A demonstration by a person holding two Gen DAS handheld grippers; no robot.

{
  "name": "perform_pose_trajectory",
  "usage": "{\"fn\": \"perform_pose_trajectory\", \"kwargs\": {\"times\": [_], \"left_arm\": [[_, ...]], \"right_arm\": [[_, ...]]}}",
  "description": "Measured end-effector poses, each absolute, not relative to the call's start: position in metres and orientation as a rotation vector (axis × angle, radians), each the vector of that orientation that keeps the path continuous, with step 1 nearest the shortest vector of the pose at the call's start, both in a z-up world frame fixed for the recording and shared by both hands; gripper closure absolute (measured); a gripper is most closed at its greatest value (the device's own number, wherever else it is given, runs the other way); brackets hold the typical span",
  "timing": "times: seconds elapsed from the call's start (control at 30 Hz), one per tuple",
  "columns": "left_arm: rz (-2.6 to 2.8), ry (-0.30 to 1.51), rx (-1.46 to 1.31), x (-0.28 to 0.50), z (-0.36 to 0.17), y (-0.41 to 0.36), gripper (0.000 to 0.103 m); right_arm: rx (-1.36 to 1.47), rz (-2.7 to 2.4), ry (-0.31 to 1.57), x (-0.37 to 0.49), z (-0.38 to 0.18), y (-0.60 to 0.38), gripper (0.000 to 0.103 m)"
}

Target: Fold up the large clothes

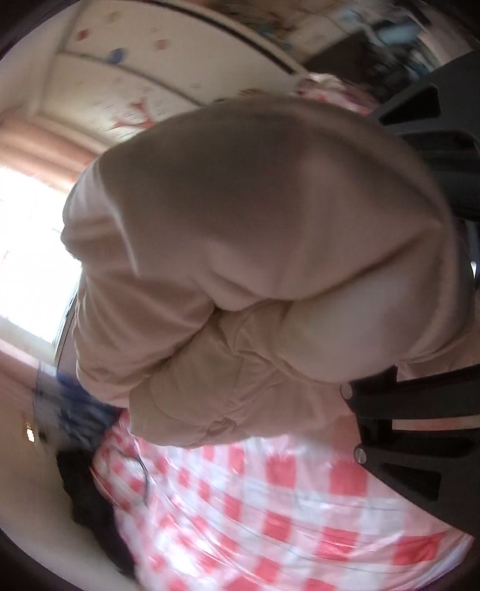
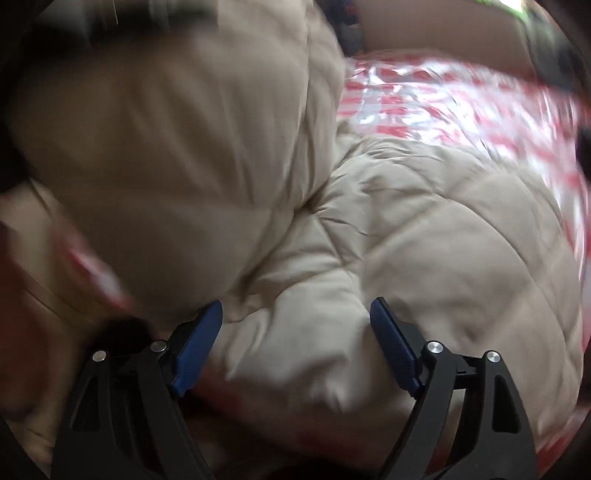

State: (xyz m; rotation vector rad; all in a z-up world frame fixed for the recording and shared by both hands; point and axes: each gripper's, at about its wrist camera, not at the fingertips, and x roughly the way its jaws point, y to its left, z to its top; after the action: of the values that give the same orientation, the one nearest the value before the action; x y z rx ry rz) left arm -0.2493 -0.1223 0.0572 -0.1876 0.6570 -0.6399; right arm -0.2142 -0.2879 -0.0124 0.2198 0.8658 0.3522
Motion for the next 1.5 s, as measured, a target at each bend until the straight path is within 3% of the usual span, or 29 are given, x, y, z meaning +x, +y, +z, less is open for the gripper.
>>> {"fn": "perform_pose_trajectory", "kwargs": {"times": [0.07,0.17,0.33,0.5,0.6,0.77,0.93,1.03,1.13,1.23,1.33,1.43,1.5], "left_arm": [[-0.660,0.667,-0.109,-0.251,0.057,-0.139,0.055],[-0.690,0.684,0.004,-0.263,0.047,-0.178,0.054],[-0.720,0.717,0.207,-0.263,0.020,-0.261,0.046],[-0.728,0.651,0.361,-0.284,0.006,-0.295,0.016],[-0.746,0.638,0.424,-0.303,0.003,-0.292,0.015],[-0.886,0.697,0.342,-0.320,0.024,-0.249,0.016],[-0.896,0.593,0.103,-0.308,0.073,-0.175,0.016],[-0.833,0.623,0.057,-0.262,0.073,-0.173,0.016],[-0.866,0.788,0.094,-0.220,0.028,-0.202,0.016],[-0.854,0.757,0.187,-0.227,0.007,-0.230,0.015],[-0.844,0.725,0.252,-0.240,0.004,-0.247,0.015],[-0.854,0.702,0.288,-0.247,0.000,-0.247,0.015],[-0.919,0.728,0.265,-0.246,0.001,-0.236,0.015]], "right_arm": [[0.433,0.380,0.812,-0.232,0.000,-0.336,0.017],[0.704,0.342,0.706,-0.256,0.013,-0.419,0.016],[0.806,0.251,0.595,-0.274,0.036,-0.497,0.016],[0.690,0.266,0.615,-0.247,0.072,-0.506,0.010],[0.520,0.264,0.734,-0.205,0.075,-0.492,0.010],[0.202,0.115,0.950,-0.173,0.017,-0.460,0.010],[0.385,0.138,0.971,-0.186,-0.030,-0.490,0.010],[0.374,0.108,0.908,-0.196,-0.008,-0.493,0.010],[0.373,0.037,0.779,-0.205,0.034,-0.496,0.010],[0.351,0.072,0.712,-0.191,0.077,-0.488,0.010],[0.303,0.123,0.788,-0.146,0.085,-0.466,0.008],[0.239,-0.020,0.907,-0.099,0.041,-0.466,0.007],[0.351,0.008,0.960,-0.085,-0.012,-0.474,0.006]]}}
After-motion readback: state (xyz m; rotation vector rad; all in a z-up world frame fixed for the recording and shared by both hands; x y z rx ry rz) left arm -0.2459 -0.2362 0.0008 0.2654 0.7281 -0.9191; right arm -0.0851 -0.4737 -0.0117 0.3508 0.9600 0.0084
